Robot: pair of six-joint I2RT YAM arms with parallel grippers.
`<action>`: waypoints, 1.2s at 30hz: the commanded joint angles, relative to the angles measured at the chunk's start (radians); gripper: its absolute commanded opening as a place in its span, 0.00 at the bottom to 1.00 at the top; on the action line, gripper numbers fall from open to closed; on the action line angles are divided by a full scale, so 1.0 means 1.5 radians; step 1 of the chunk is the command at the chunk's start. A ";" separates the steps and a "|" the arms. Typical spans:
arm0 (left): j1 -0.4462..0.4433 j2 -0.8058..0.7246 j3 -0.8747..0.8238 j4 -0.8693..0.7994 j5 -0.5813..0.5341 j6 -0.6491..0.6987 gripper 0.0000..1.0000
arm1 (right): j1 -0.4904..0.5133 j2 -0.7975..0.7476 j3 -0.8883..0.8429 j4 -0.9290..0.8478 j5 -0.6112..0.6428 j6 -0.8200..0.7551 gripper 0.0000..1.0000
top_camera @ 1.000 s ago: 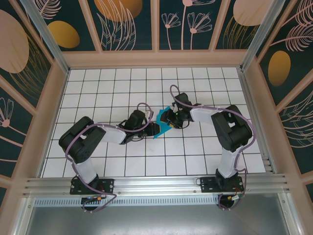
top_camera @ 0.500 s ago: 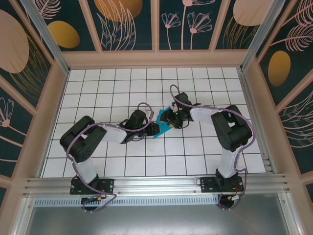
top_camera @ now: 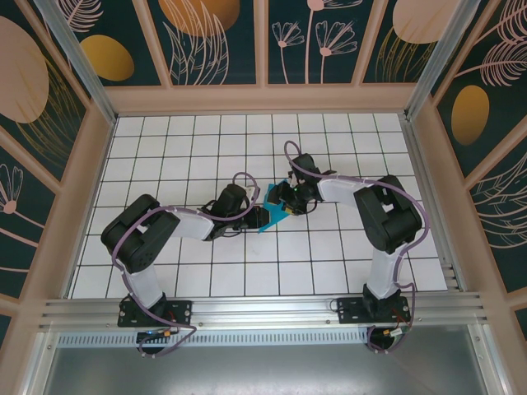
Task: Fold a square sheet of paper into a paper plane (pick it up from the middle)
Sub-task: Fourth fold the wing at the center of the table.
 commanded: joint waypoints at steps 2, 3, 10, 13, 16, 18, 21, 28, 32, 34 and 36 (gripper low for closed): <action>0.001 0.013 0.014 -0.014 -0.009 0.013 0.19 | -0.005 0.088 -0.033 -0.079 0.164 -0.007 0.58; 0.001 0.014 0.015 -0.016 -0.011 0.013 0.19 | -0.004 0.091 -0.032 -0.081 0.165 -0.007 0.56; 0.001 0.019 0.015 -0.017 -0.010 0.012 0.19 | -0.002 0.105 -0.027 -0.091 0.175 -0.005 0.52; 0.001 0.021 0.016 -0.015 -0.007 0.010 0.19 | -0.002 0.108 -0.027 -0.091 0.177 -0.005 0.50; 0.001 0.014 0.016 -0.014 -0.003 0.007 0.20 | 0.000 0.112 -0.026 -0.095 0.185 -0.005 0.49; 0.001 0.000 0.014 -0.012 -0.003 0.001 0.21 | 0.000 0.115 -0.025 -0.097 0.190 -0.007 0.48; 0.002 -0.028 0.006 0.000 -0.006 -0.013 0.23 | 0.000 0.118 -0.026 -0.099 0.195 -0.005 0.48; 0.004 -0.078 -0.019 0.023 -0.051 -0.043 0.22 | 0.000 0.124 -0.027 -0.095 0.194 -0.004 0.46; 0.004 -0.071 -0.020 0.027 -0.053 -0.047 0.21 | 0.000 0.126 -0.027 -0.096 0.194 -0.001 0.46; 0.004 -0.063 -0.018 0.031 -0.043 -0.050 0.21 | 0.000 0.126 -0.027 -0.096 0.195 0.001 0.45; 0.004 -0.059 -0.013 0.032 -0.029 -0.052 0.21 | 0.000 0.125 -0.026 -0.098 0.197 0.003 0.45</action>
